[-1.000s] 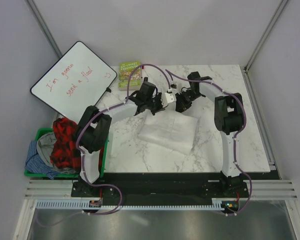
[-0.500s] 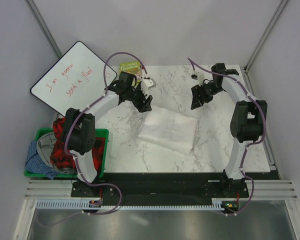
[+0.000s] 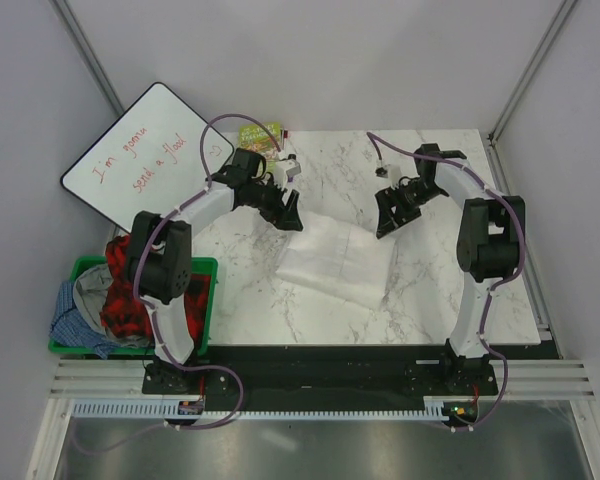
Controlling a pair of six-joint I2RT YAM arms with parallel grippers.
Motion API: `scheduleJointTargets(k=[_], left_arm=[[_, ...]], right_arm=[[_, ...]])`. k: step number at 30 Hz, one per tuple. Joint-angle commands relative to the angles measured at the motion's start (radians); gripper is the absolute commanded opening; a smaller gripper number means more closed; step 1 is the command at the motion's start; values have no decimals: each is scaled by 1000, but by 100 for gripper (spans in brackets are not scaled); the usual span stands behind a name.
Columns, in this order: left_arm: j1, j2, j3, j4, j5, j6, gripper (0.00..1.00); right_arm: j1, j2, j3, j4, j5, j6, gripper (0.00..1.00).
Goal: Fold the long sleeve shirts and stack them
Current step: Fold the shirt
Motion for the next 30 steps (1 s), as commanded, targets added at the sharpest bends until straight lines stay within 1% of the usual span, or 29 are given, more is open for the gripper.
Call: scheduleJointTargets(k=[1,3,4,7,10,12,15,18,19,21,22,26,28,30], left_arm=[[27,25,3,45,23,-77,83],[41,31,-6,66,14,-111,83],[47,33,-7,83,18,-120,83],[52,44,-9,89,29,-140,83],[52,44,-12,100,32,-149,83],[53,44,-15,111,30,-154,83],[53,47,-21,123,20,-157,82],[53,56,-23,137,12,-161,81],[53,57,-26,141,15,-166,81],[53,58,-30,158,14,-177,79],[53,58,-36,161,14,-181,79],[53,53,-40,172,1,-183,77],[53,54,-40,175,-5,-183,77],[53,57,-43,175,-6,-181,77]], right_arm=[[-3,3,-8,-22,-45,-23,81],[-5,-14,-14,-65,-63,-46,76],[-5,-20,-16,-76,-74,-54,71],[-5,-36,-22,-104,-86,-69,63],[-9,-30,-17,-131,-89,-72,59],[-14,-23,-14,-153,-95,-75,59],[-28,-19,4,-184,-97,-86,52],[-34,-14,50,-234,-94,-89,40],[-35,-14,62,-246,-94,-86,29],[-35,-16,93,-288,-100,-77,15],[-35,-16,104,-306,-101,-71,0],[-35,-14,100,-368,-69,-26,0],[-35,-16,70,-366,-22,-18,0],[-35,-17,23,-316,26,26,0]])
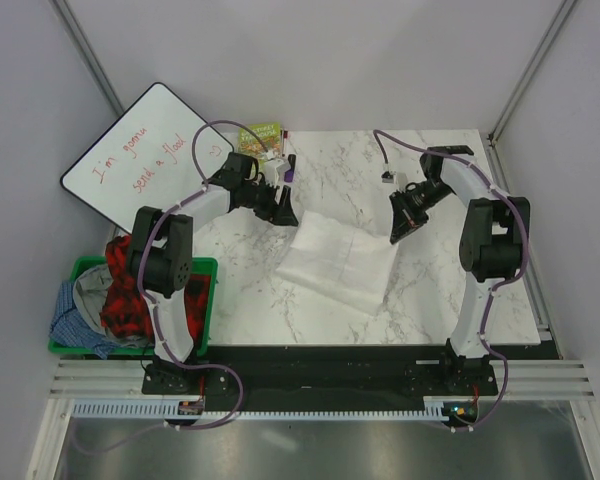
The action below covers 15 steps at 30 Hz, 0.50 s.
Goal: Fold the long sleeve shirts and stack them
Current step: Fold the shirt
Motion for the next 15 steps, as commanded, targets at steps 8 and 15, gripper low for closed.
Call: scheduleJointTargets(k=[8,15], left_arm=[[-1,-3,-37,70,-17,-60,73],[0,-125,-229,184,8,-188,64]], right_arm=[[6,77,-36,193,223,176,0],[65,176,140,260,299,185,0]])
